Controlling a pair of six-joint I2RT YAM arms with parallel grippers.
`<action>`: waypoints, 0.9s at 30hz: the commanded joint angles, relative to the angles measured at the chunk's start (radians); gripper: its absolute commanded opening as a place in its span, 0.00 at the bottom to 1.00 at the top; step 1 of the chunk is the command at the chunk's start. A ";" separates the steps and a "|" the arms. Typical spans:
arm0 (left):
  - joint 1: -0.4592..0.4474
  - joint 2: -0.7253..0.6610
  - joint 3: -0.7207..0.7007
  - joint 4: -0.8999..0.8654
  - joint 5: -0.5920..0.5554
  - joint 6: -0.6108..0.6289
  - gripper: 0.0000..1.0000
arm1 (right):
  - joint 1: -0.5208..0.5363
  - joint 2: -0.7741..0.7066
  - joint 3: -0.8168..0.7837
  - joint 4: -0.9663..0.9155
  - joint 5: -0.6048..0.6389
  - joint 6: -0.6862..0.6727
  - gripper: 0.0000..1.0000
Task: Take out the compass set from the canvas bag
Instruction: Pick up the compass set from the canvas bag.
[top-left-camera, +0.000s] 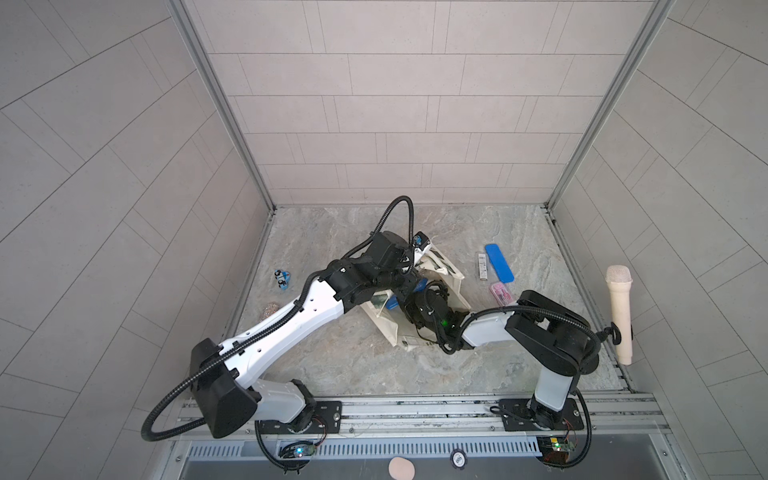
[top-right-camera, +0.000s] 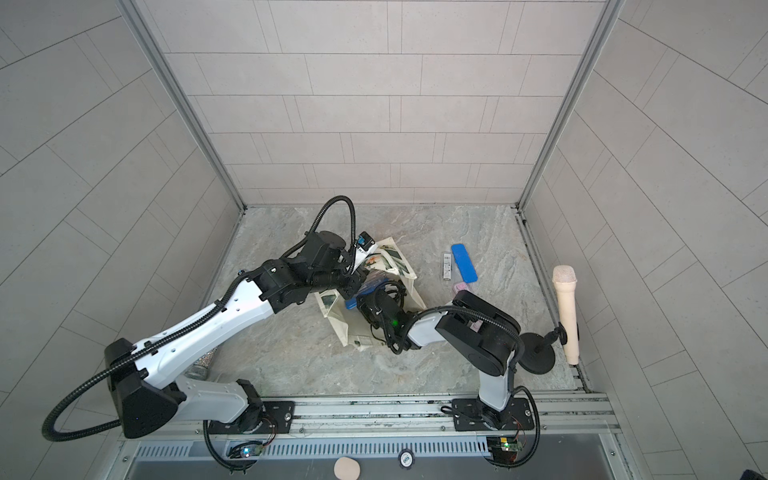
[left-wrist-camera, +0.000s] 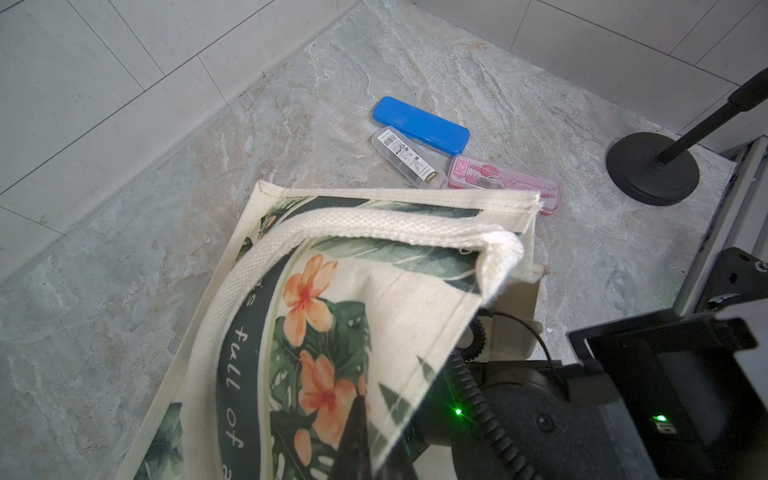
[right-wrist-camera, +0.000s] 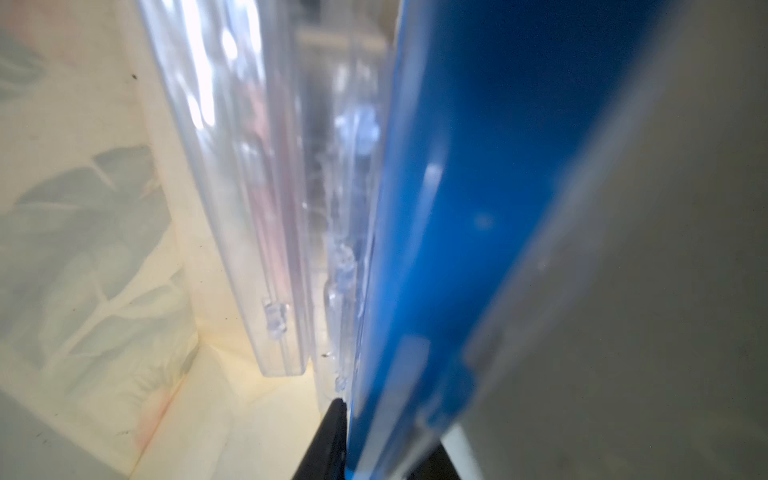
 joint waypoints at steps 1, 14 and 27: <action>-0.005 -0.018 0.010 -0.009 -0.023 0.012 0.00 | 0.007 -0.048 -0.027 0.013 0.018 0.021 0.26; -0.003 0.002 0.040 -0.082 -0.176 0.004 0.00 | 0.025 -0.393 0.000 -0.356 -0.155 -0.169 0.25; 0.000 -0.025 0.040 -0.125 -0.286 -0.007 0.00 | -0.115 -0.931 0.043 -1.019 -0.253 -0.555 0.25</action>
